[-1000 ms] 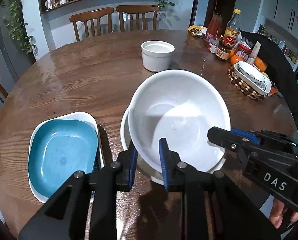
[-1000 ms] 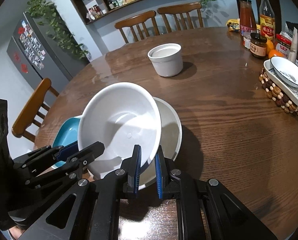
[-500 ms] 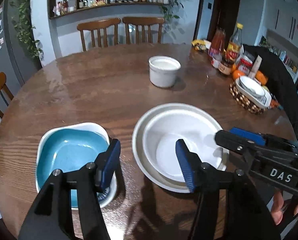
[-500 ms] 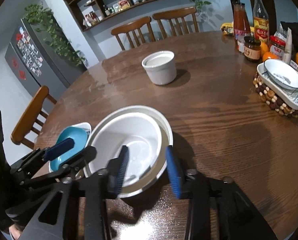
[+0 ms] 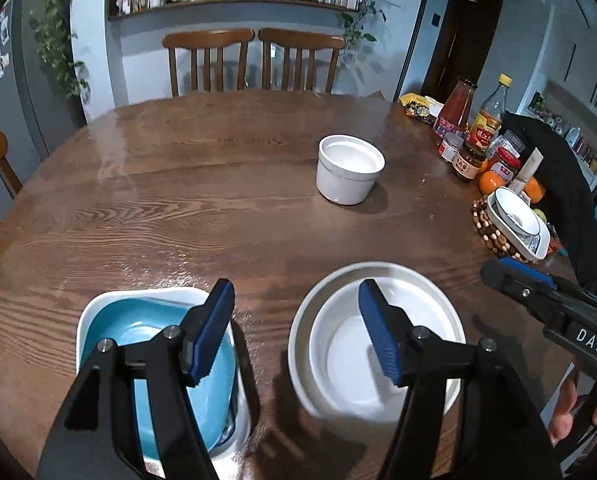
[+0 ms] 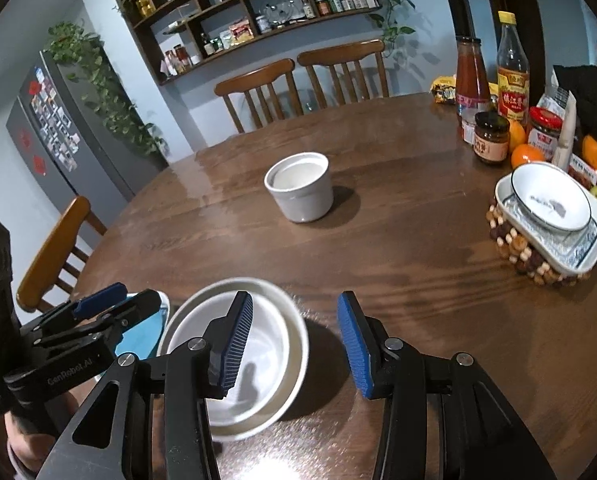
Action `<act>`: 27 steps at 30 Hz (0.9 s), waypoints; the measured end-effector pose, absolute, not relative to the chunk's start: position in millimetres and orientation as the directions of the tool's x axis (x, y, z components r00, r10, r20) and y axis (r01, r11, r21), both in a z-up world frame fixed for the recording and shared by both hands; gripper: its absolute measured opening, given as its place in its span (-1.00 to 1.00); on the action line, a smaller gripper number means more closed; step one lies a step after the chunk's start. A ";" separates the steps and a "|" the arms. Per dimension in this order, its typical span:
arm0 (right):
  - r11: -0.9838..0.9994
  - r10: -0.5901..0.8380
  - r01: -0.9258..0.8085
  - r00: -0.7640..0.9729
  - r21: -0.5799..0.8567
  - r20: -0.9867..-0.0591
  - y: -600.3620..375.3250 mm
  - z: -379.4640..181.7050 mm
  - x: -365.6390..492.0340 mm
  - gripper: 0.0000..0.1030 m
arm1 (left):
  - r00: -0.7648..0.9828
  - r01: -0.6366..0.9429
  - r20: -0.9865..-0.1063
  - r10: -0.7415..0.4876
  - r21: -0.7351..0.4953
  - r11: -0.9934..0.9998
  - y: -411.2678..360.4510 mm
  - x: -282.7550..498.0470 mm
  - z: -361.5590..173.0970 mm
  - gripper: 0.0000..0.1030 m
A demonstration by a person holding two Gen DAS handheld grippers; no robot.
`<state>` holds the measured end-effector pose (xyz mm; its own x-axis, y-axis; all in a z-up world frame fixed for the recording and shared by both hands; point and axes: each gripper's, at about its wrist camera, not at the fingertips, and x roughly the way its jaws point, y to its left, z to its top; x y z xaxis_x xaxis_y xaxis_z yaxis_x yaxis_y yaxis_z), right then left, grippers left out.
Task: Organize plates and bowls
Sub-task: 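Open the right gripper and withdraw from the nested bowls, then move to the white ramekin and grasp its rim with the right gripper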
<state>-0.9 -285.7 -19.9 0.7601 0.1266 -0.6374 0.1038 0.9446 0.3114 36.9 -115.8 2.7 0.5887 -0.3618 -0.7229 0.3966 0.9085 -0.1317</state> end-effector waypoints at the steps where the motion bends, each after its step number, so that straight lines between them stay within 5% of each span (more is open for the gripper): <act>1: 0.944 0.132 0.101 0.757 0.315 -0.640 -288.1 -19.2 3.7 -0.12 | 0.576 0.399 -0.730 -0.369 -0.143 0.906 -117.5 42.6 3.0 0.22; 20: 0.861 0.284 0.177 0.611 0.478 -0.739 -346.2 -37.4 170.0 -0.12 | 0.467 0.302 -0.831 -0.301 -0.170 0.938 -206.6 190.3 -6.5 0.18; 27: 0.857 0.286 0.206 0.574 0.473 -0.768 -347.9 -48.6 199.4 -0.26 | 0.421 0.288 -0.859 -0.290 -0.176 0.941 -217.4 216.8 -24.0 0.01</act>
